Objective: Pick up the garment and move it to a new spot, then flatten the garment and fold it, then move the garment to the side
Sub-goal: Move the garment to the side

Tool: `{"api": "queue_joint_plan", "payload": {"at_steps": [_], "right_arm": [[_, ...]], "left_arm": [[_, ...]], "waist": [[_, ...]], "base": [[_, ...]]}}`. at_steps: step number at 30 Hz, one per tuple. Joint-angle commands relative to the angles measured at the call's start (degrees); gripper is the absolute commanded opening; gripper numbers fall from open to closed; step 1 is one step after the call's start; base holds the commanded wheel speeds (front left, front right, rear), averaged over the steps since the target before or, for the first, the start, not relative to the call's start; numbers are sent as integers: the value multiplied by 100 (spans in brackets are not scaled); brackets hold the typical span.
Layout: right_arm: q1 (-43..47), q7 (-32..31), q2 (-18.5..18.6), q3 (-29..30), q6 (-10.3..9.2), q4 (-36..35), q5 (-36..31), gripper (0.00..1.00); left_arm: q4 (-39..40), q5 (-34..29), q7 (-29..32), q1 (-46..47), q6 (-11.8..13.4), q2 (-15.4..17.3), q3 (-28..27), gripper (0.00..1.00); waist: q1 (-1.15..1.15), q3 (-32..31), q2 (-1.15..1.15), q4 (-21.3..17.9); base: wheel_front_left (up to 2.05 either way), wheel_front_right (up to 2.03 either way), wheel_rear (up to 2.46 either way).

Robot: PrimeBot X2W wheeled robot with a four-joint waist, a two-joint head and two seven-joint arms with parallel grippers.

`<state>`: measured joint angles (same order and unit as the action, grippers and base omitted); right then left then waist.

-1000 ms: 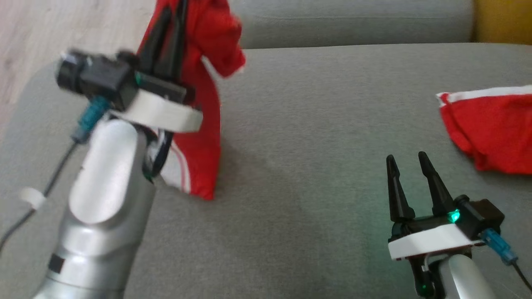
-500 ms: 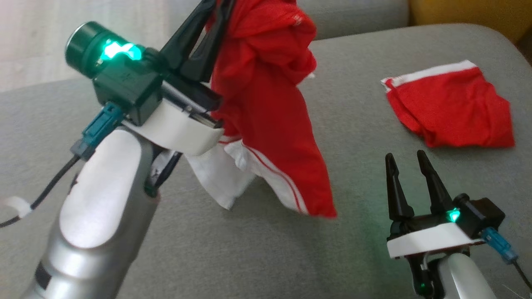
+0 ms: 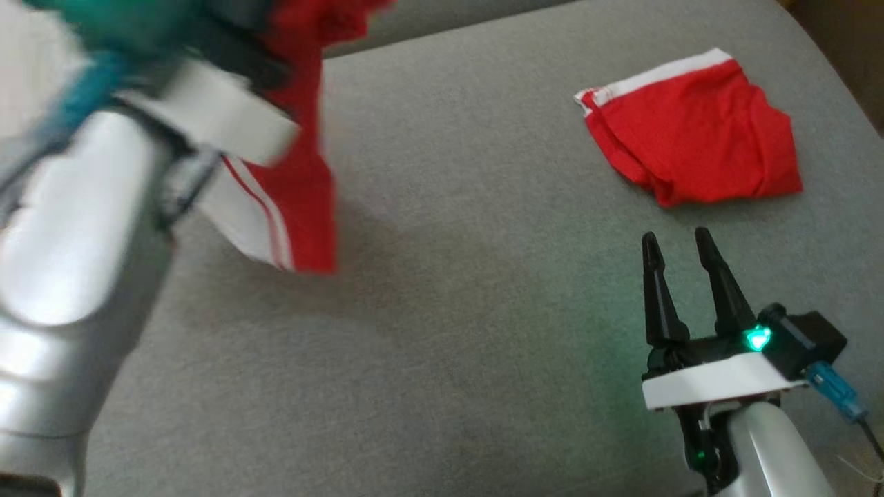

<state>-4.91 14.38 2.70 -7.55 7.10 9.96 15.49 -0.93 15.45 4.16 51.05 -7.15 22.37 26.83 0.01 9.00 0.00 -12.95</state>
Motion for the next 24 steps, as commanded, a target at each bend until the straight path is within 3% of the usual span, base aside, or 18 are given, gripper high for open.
{"api": "queue_joint_plan", "payload": {"at_steps": [1, 6, 10, 11, 12, 17, 24], "right_arm": [[-267, 62, 18, -170, 39, -229, 63, 100], [-443, 62, 18, -313, 39, -319, 157, 100], [-561, 62, 18, -397, 39, -370, 211, 100], [-590, 62, 18, -412, 39, -381, 229, 100], [-608, 62, 18, -424, 39, -385, 246, 100], [-627, 62, 18, -382, 39, -354, 257, 100], [-647, 62, 18, -389, 39, -275, 160, 100]], "left_arm": [[-15, 219, 114, 332, -31, 235, 301, 0], [-765, 642, -17, 541, -33, 306, 1556, 0], [-1473, 516, -410, 754, -26, 239, 1730, 0], [-1721, 468, -576, 823, 14, 172, 1715, 37], [-1963, 442, -739, 895, 92, 96, 1667, 96], [-3014, 302, -1485, 1318, 331, -215, 1540, 100], [-3485, 485, -1636, 1324, 135, -431, 1688, 100]], "waist": [[-1, 154, 0, -132], [-1, 518, 0, -376], [-1, 751, 0, -500], [-1, 804, 0, -524], [-1, 857, 0, -544], [-1, 979, 0, -451], [-1, 836, 0, -103]], "base": [[0, 0, 0], [0, 0, 0], [0, 0, 0], [0, 0, 0], [0, 0, 0], [0, 0, 0], [0, 0, 0]]}}
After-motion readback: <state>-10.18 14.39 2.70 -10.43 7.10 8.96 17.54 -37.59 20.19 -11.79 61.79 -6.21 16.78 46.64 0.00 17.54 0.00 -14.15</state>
